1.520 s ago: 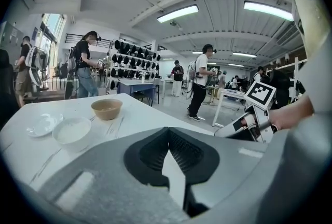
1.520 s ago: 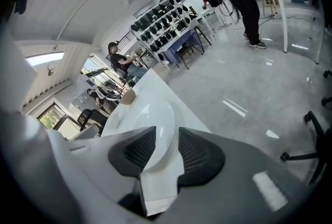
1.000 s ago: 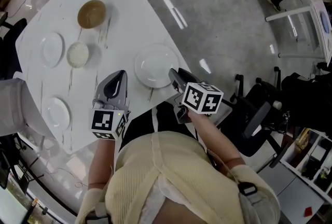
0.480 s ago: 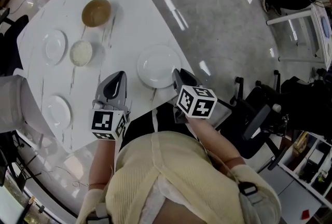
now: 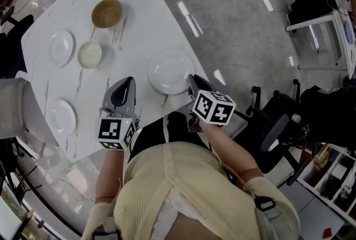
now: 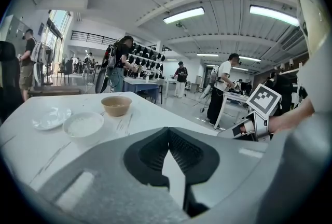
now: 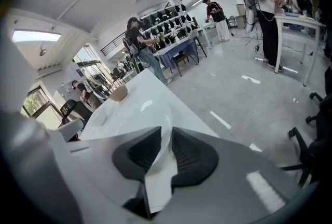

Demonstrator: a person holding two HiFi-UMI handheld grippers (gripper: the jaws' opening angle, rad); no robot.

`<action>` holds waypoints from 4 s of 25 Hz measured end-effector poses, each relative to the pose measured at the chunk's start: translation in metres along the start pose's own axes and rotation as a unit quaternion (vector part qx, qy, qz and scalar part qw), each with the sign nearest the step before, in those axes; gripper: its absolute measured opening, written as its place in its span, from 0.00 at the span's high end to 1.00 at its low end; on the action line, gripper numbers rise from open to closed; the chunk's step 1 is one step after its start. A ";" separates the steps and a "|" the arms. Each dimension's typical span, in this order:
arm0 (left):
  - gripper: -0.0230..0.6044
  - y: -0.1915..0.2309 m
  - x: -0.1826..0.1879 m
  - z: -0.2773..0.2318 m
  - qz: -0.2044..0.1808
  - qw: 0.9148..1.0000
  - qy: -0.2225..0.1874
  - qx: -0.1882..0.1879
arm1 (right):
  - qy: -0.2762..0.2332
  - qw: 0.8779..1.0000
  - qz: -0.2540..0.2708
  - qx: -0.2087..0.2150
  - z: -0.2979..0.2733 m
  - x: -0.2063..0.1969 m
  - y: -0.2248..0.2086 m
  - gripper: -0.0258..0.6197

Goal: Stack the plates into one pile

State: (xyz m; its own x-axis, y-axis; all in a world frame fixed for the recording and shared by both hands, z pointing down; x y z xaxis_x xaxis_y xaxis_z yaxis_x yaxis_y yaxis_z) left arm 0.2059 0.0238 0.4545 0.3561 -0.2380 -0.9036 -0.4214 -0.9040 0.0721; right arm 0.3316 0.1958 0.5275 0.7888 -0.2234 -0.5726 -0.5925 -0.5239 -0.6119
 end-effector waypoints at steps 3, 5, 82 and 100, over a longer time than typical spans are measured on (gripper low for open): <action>0.96 0.001 0.000 0.004 0.002 1.000 -0.004 0.007 | -0.010 1.000 -0.008 0.011 0.002 0.001 0.002 0.86; 0.96 0.002 0.000 0.008 0.003 1.000 -0.006 0.011 | -0.022 1.000 -0.009 0.018 0.005 0.004 0.006 0.87; 0.96 0.262 -0.067 0.306 0.175 0.893 -0.078 0.408 | 0.136 0.894 0.178 0.388 -0.103 -0.096 0.372 0.94; 0.96 0.312 -0.095 0.316 0.190 0.884 -0.050 0.423 | 0.184 0.886 0.171 0.390 -0.156 -0.144 0.413 0.94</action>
State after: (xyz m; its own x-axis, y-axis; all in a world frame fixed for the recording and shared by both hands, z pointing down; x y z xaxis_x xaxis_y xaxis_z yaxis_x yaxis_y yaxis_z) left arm -0.2232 -0.1228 0.4295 -0.0029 -0.3964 -0.9181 -0.9834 -0.1656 0.0746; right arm -0.0014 -0.1166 0.4427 0.4563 -0.5875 -0.6683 -0.6260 0.3219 -0.7103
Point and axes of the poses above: the fingertips, and each gripper's own axes: z backward along the fingers, y to its left, x out of its top, the point moved 2 cm from there along z, backward along the fingers, and after that the axes turned 15 degrees about x, right-handed, at the moved point
